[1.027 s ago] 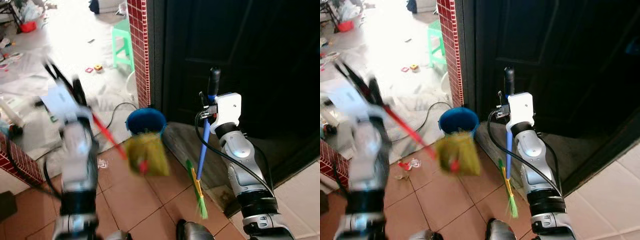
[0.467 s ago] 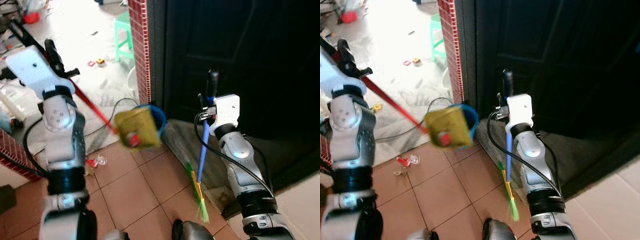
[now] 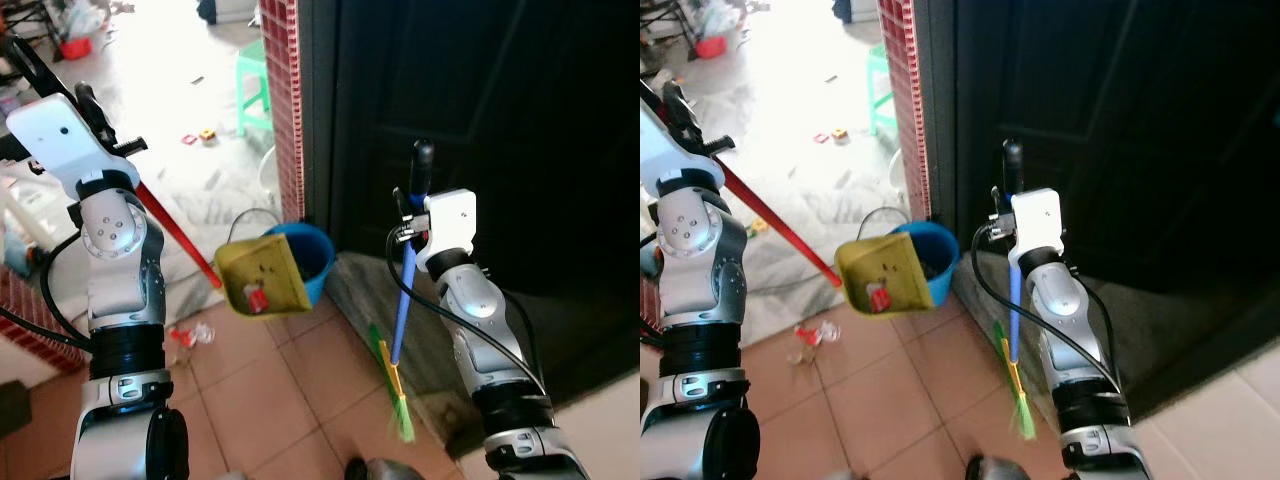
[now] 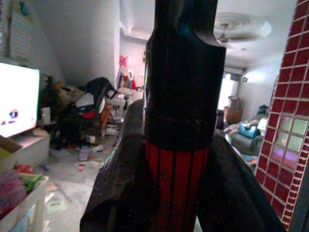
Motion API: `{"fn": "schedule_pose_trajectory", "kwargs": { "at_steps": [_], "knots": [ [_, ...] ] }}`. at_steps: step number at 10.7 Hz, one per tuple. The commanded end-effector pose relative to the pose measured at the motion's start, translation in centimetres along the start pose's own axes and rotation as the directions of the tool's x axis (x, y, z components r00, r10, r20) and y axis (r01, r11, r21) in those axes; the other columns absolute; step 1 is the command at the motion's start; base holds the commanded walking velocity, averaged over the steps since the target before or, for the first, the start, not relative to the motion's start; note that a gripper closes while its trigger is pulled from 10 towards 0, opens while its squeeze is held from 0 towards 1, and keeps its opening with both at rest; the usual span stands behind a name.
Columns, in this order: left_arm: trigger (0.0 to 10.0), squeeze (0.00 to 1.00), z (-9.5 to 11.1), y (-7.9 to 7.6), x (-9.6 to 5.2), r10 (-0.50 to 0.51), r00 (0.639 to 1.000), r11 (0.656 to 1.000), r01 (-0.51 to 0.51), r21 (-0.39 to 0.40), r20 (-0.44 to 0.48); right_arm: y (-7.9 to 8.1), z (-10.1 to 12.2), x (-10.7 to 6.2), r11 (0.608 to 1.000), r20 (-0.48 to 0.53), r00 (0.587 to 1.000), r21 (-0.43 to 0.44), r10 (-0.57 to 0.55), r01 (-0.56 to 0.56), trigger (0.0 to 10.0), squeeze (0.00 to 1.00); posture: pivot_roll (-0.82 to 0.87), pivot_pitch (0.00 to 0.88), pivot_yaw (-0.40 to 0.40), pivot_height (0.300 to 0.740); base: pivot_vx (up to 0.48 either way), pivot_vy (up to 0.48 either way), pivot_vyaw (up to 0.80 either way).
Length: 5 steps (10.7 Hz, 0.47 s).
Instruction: Sweep floor
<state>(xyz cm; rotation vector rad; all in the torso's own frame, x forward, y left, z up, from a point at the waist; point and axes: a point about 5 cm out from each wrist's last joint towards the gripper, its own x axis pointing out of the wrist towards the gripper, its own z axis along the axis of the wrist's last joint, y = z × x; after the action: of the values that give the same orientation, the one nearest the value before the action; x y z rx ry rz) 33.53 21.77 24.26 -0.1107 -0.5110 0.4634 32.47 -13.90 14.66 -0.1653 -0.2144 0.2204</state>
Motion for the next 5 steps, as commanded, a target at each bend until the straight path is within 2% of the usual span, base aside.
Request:
{"fn": "schedule_pose_trajectory", "kwargs": {
  "at_steps": [1,5],
  "knots": [
    [10.0,0.0,1.99,-0.18,0.82,0.003,0.994,1.0,-0.001,-0.021,0.105,0.58,1.04,0.26,1.0,0.054,0.998,-0.001,0.025,-0.025,10.0,0.0,-0.14,0.04,0.039,0.74,0.48,0.0,0.0],
    [10.0,0.0,1.48,-0.07,0.7,0.018,0.995,1.0,-0.017,-0.01,0.095,0.9,0.96,0.27,0.999,0.051,0.998,0.004,0.038,-0.038,10.0,0.0,-0.14,0.043,0.034,0.74,0.48,0.0,0.0]
  ]
}}
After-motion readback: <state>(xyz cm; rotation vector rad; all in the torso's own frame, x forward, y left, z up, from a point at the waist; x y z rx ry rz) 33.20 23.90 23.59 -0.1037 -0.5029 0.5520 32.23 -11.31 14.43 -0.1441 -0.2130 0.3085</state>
